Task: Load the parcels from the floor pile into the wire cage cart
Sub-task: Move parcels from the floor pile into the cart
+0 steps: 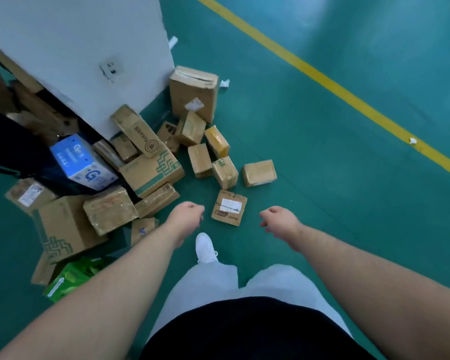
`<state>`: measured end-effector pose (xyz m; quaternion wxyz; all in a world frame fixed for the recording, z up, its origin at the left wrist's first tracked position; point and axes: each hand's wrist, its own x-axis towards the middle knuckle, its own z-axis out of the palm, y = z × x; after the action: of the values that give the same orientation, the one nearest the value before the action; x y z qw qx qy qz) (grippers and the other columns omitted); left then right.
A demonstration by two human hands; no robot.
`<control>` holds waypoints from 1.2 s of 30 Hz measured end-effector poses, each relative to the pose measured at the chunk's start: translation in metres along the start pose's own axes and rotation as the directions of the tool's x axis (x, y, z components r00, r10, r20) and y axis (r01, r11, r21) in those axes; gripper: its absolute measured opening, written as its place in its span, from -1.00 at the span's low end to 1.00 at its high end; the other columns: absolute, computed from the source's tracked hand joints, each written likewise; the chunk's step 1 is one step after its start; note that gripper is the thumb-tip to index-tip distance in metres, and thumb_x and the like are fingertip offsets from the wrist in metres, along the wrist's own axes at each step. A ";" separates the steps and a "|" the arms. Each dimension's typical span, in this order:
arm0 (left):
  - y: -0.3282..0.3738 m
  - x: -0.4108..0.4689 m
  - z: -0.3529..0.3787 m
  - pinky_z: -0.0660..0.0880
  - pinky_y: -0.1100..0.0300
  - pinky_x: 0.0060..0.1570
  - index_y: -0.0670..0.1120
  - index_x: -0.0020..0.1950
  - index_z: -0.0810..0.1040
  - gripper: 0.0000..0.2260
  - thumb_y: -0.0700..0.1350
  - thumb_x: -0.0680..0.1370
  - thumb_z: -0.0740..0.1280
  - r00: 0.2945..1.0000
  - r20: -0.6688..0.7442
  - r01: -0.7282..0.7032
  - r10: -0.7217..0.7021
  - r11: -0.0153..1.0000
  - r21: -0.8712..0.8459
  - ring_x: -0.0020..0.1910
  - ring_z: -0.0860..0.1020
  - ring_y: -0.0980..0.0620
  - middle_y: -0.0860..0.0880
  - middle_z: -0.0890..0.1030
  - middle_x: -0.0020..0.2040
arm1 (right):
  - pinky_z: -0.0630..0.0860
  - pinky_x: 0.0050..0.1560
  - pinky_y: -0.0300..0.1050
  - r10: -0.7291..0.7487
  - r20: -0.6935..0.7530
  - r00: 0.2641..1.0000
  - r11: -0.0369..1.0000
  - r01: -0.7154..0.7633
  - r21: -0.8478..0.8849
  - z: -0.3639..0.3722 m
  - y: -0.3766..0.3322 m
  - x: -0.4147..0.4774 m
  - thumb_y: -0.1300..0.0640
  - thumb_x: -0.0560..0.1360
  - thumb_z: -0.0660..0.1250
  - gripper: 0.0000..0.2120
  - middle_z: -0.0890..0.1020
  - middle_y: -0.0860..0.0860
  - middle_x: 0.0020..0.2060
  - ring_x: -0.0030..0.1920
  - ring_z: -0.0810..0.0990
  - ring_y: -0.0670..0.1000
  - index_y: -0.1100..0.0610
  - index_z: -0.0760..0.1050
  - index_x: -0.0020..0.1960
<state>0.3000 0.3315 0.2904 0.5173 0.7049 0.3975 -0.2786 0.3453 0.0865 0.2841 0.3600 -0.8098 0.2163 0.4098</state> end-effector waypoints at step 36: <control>-0.262 0.579 0.243 0.46 -0.07 0.20 0.05 0.22 0.33 -0.56 0.09 0.49 0.48 0.927 0.100 0.375 -0.362 0.904 -0.206 0.12 0.56 -0.01 0.02 0.56 0.11 | 0.47 0.31 0.20 0.445 0.104 0.890 0.862 -0.457 0.218 0.244 0.226 0.584 -0.20 0.47 0.35 -0.44 0.50 -0.03 0.13 0.17 0.49 0.07 0.01 0.30 0.36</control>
<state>0.3885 0.2973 -0.3832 0.5421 0.5464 0.5365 -0.3459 0.4086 0.0938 -0.3847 0.3535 -0.6774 0.4375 0.4741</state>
